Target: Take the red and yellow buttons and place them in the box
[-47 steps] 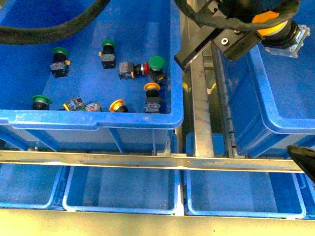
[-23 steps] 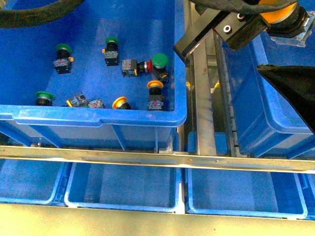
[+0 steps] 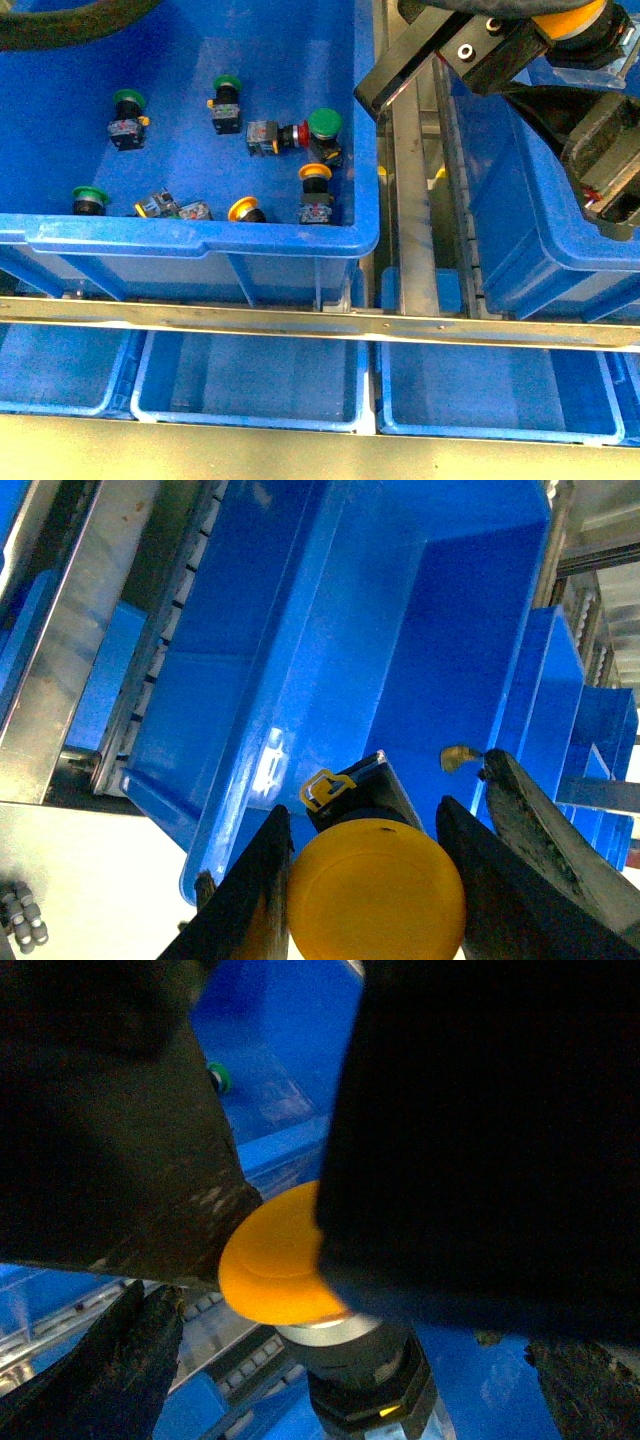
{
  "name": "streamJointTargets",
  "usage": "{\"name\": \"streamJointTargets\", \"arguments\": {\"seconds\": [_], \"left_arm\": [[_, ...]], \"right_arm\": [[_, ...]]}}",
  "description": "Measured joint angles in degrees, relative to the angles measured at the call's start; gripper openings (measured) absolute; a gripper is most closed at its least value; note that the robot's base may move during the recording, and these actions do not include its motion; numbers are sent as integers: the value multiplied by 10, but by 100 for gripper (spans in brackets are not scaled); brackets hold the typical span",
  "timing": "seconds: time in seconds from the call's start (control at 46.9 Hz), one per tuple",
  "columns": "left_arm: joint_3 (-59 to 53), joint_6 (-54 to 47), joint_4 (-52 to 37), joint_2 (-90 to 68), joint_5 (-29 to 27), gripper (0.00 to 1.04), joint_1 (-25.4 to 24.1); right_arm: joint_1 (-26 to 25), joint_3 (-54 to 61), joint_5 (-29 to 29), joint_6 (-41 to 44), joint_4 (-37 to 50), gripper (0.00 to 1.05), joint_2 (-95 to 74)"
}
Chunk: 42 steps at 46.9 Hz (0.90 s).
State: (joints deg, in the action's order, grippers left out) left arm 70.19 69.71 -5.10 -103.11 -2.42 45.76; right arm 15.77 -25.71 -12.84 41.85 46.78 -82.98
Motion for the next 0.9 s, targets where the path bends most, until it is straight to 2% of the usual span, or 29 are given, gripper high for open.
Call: {"name": "streamJointTargets", "arguments": {"seconds": [0.448, 0.576, 0.768, 0.811, 0.896], "left_arm": [[0, 11, 0, 0, -24, 35, -1], [0, 11, 0, 0, -27, 35, -1], [0, 13, 0, 0, -29, 35, -2], [0, 15, 0, 0, -30, 35, -2], [0, 9, 0, 0, -31, 35, -2]], "right_arm": [[-10, -36, -8, 21, 37, 97, -61], [-11, -39, -16, 24, 38, 74, -66], [-14, -39, -24, 26, 32, 50, -66], [-15, -39, -29, 26, 29, 41, -66], [-16, -38, -31, 34, 27, 33, -66]]}}
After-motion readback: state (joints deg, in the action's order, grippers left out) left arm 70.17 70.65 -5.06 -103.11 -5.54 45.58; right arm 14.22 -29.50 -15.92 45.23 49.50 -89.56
